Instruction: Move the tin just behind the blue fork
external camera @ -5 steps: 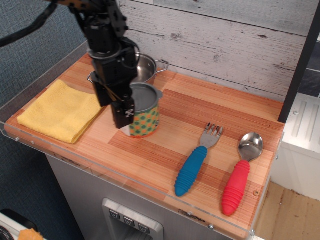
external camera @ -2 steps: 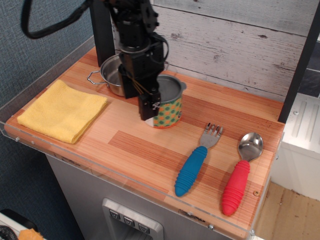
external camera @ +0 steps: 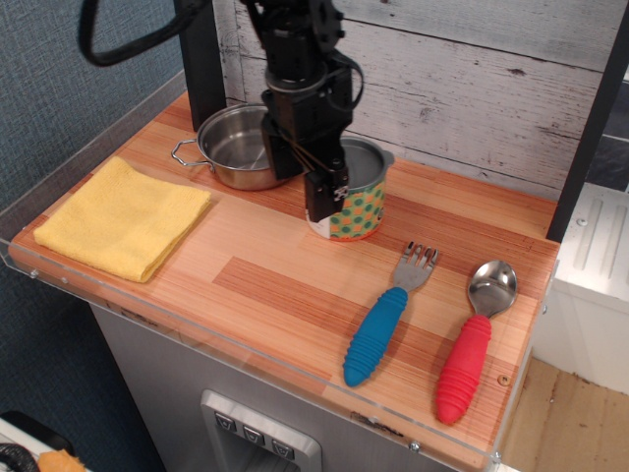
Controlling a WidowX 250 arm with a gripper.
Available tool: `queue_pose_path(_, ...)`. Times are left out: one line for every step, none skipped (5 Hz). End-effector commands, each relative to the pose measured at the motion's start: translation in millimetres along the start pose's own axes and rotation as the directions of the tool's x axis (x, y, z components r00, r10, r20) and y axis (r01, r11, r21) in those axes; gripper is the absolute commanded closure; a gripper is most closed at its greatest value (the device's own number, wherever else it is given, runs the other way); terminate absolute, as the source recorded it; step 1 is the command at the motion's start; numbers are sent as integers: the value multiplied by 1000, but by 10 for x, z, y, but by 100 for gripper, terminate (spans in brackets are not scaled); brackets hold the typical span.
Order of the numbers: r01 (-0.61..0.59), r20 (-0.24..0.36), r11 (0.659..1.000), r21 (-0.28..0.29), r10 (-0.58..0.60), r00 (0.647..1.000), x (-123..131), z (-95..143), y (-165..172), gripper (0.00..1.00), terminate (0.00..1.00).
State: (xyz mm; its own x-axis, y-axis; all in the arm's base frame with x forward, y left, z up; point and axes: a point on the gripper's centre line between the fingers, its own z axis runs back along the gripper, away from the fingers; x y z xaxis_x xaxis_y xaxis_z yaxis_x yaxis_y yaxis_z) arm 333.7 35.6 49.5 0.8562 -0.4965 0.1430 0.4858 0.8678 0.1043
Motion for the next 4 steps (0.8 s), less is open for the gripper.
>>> queue_pose_path(16,44,1000,26,-17,999,321,103,27,0,0)
queue_pose_path(24,68,999,22,-25,997,430,127,-10,0,0)
queue_pose_path(50,88,999,8,-51,995,531,163,-65,0,0)
queue_pose_path(51,112,999,-4,-51,992,618,172,-109,0,0)
